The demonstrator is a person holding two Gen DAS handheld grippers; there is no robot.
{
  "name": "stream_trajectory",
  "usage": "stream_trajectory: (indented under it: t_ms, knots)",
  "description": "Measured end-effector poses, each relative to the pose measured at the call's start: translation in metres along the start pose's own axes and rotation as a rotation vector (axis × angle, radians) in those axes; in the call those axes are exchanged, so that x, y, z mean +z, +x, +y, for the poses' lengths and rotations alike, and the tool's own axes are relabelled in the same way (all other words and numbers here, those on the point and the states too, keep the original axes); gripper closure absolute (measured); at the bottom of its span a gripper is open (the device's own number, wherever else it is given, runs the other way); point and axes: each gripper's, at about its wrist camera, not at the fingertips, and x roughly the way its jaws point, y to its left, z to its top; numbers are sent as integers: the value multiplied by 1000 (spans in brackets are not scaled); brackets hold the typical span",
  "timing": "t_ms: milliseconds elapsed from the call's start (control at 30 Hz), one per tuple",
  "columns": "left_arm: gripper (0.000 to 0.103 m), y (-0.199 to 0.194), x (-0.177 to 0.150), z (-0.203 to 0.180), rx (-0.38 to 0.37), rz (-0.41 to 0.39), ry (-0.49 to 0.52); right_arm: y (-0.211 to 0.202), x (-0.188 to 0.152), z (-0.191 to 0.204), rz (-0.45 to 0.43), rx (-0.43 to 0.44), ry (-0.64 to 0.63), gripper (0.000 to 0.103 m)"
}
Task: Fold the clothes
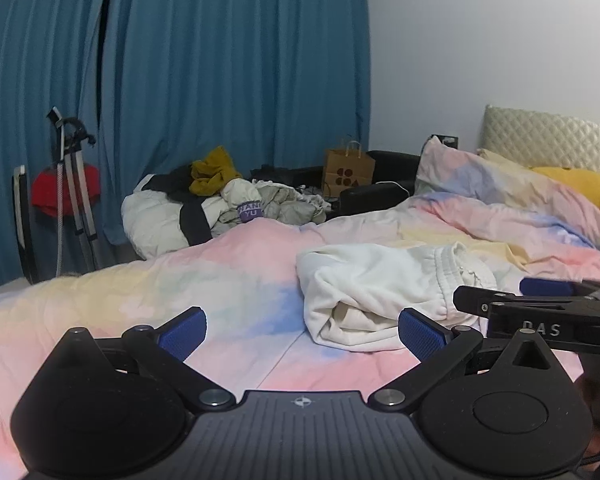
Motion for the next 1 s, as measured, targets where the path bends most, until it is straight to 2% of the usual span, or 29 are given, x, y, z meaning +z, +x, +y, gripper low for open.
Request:
stream_trajectory:
  t_ms: [167,367,633,1000]
  knots:
    - [0,-2,0,8,3,-6,-26,1,-5,5,-1,-24,-37,12]
    - [0,5,-3,7,40,31,-14,3,-9,0,3,-55,-8,12]
    - [0,9,-6,5,51,43,-6,8,-14,2,21,-118,-30,12]
    - [0,9,-7,5,69,47,-11,9,-14,-4,30,-138,-1,12]
